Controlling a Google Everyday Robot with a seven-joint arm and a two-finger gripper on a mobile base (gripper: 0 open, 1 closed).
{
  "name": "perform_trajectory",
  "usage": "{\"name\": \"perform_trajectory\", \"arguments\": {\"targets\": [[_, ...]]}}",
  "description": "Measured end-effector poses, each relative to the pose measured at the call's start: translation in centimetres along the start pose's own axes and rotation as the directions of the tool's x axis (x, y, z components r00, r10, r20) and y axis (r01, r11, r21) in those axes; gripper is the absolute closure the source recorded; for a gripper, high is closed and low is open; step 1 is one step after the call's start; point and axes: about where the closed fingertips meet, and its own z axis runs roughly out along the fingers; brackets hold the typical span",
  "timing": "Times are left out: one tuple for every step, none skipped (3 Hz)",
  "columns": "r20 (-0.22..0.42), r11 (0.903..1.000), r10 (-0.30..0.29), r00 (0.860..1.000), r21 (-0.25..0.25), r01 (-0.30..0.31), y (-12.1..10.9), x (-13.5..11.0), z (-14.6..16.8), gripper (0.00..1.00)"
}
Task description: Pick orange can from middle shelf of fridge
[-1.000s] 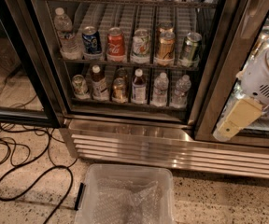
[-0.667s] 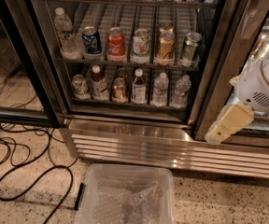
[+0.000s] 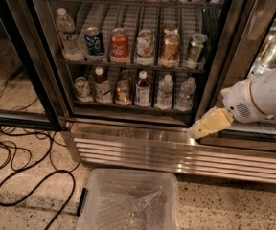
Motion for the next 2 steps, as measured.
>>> {"name": "perform_trajectory", "arguments": {"targets": [[-0.003, 0.9986, 0.053, 0.999, -0.006, -0.053, -1.10, -0.42, 2.00, 0.00], [-0.004, 0.9983, 0.057, 0.998, -0.008, -0.057, -1.02, -0.52, 2.13, 0.00]]}}
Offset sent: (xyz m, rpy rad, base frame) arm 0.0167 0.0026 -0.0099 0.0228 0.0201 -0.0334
